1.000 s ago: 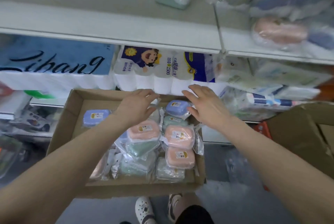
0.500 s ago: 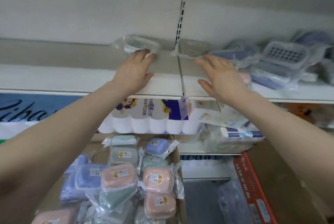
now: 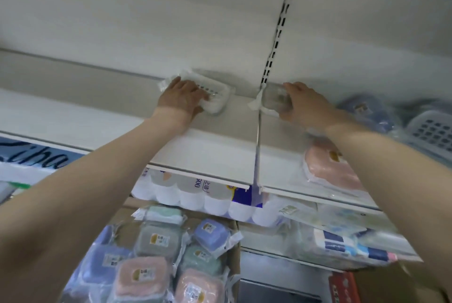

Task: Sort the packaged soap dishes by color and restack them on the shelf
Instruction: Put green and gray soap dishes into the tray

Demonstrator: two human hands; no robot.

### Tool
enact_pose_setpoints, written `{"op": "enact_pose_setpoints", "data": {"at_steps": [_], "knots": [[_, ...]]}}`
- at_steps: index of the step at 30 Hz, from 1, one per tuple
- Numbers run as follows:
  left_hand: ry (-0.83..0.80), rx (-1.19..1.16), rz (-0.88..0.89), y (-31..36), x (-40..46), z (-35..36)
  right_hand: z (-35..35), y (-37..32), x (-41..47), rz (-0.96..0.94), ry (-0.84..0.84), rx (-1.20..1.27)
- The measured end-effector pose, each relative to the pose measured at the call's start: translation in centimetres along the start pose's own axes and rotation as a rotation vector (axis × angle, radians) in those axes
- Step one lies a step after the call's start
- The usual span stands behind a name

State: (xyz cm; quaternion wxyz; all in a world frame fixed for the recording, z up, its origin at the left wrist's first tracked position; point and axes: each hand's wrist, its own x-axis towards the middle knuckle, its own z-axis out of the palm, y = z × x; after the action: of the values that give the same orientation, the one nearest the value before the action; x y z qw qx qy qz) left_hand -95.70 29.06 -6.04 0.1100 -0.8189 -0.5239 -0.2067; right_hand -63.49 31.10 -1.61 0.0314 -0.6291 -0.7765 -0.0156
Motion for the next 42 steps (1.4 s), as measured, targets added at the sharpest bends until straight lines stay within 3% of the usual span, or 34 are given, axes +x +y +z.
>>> {"op": "enact_pose_setpoints", "data": {"at_steps": [4, 10, 13, 15, 17, 21, 23, 27, 30, 36, 42], "knots": [[0.126, -0.042, 0.050, 0.3, -0.5, -0.9, 0.5, 0.3, 1.1, -0.017, -0.031, -0.128], [0.118, -0.205, -0.104, 2.6, 0.0, -5.0, -0.2, -0.7, 1.5, 0.027, -0.054, -0.101], [-0.089, -0.223, -0.230, 2.7, 0.5, -6.6, -0.4, -0.7, 1.2, 0.043, -0.092, 0.034], [-0.268, -0.293, -0.310, 2.6, 0.5, -7.1, -0.2, -0.9, 0.8, 0.046, -0.087, 0.000], [-0.330, -0.328, -0.329, 2.3, 0.0, -7.2, 0.0, -1.2, 0.5, 0.051, -0.072, -0.069], [-0.032, -0.108, -0.124, 1.2, -0.9, -6.0, -0.1, -1.7, 0.0, 0.091, -0.005, -0.073], [0.039, -0.019, -0.052, 1.1, -1.4, -5.3, -0.1, -1.9, -0.2, 0.081, 0.086, -0.039], [-0.099, 0.023, -0.108, 1.4, -3.0, -4.0, -0.5, -3.0, -0.7, -0.012, 0.314, 0.079], [-0.188, 0.100, -0.169, 1.3, -4.2, -3.5, -0.9, -4.7, -1.2, -0.084, 0.395, 0.111], [-0.111, 0.027, -0.283, 1.1, -7.0, -4.9, -1.7, -9.5, -4.6, -0.133, 0.371, 0.106], [0.041, -0.077, -0.310, 0.3, -14.3, -8.2, -0.5, -15.0, -11.8, -0.153, 0.490, 0.209]]}}
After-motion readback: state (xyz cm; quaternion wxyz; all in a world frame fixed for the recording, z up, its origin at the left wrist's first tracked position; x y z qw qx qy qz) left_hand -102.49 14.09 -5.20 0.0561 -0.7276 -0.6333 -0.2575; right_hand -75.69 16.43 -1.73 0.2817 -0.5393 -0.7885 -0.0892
